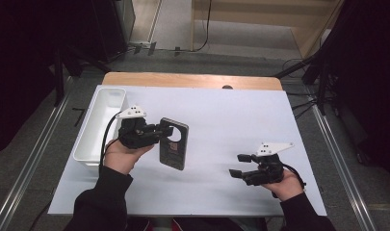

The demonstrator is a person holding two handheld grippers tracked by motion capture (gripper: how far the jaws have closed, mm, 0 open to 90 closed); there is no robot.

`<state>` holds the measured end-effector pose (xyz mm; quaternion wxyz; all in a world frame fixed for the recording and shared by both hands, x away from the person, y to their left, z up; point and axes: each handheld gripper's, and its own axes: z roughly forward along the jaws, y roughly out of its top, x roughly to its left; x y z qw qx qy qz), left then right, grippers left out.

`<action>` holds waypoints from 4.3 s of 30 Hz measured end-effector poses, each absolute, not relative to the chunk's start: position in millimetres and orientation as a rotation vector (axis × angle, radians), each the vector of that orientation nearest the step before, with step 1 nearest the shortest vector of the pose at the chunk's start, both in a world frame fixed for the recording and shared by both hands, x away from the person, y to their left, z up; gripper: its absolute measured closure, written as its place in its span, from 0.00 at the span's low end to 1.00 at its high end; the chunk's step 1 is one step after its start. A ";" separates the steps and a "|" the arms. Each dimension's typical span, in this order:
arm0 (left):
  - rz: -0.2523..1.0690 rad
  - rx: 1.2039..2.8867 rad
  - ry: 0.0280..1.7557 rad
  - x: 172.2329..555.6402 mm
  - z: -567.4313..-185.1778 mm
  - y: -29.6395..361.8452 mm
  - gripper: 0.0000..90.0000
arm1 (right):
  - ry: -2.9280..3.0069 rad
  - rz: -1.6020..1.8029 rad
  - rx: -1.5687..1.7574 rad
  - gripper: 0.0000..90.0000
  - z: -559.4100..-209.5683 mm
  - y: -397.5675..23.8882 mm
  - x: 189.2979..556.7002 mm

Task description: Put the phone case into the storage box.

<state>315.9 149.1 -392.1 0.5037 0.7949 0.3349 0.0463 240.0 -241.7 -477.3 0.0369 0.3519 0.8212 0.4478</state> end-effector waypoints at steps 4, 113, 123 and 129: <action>0.119 1.913 0.818 316.9 -389.9 153.8 0.79 | 2.509 1.368 1.091 0.32 -479.5 -246.2 235.5; 0.442 1.748 1.035 404.7 -298.9 275.7 0.79 | 2.478 1.371 1.112 0.32 -484.8 -255.5 227.6; 0.465 1.746 1.055 419.8 -299.6 282.6 0.79 | 2.474 1.368 1.119 0.32 -484.9 -256.9 225.8; 0.481 1.744 1.059 426.5 -299.3 283.1 0.79 | 2.480 1.367 1.113 0.32 -485.2 -255.8 225.9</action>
